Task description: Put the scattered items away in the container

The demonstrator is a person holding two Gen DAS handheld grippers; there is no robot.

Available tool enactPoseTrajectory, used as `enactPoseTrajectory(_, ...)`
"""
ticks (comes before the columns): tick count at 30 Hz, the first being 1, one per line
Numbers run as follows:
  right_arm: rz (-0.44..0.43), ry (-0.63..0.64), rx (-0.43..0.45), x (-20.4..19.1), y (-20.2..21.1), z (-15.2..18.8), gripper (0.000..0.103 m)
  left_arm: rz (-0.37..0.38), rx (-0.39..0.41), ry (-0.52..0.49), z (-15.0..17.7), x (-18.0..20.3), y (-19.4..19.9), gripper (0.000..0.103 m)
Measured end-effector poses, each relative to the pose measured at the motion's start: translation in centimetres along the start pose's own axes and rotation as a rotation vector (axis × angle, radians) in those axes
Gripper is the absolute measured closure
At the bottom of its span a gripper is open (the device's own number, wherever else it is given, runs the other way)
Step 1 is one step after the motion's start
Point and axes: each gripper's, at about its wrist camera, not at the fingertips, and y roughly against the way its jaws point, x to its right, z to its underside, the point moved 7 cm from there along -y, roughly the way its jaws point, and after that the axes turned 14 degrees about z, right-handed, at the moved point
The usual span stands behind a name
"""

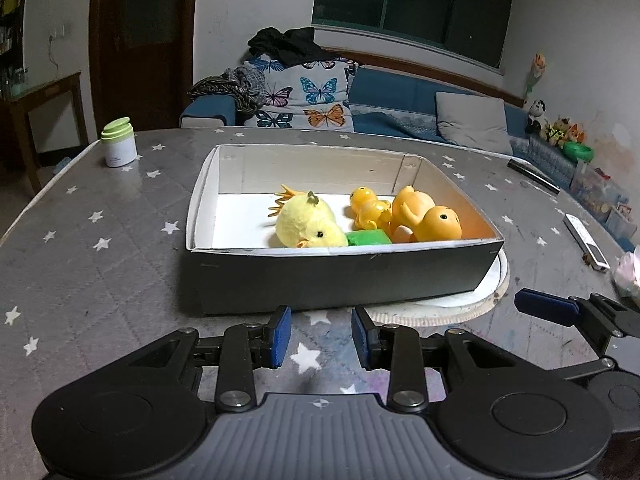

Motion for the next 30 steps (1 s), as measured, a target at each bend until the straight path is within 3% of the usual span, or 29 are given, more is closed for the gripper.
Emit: enactPoseTrajectory(30,0.041,0.041,-0.008,-0.2,1.6,1.3,0.0,-0.06,0.009,-0.009,2.1,0.0,2.3,0.067)
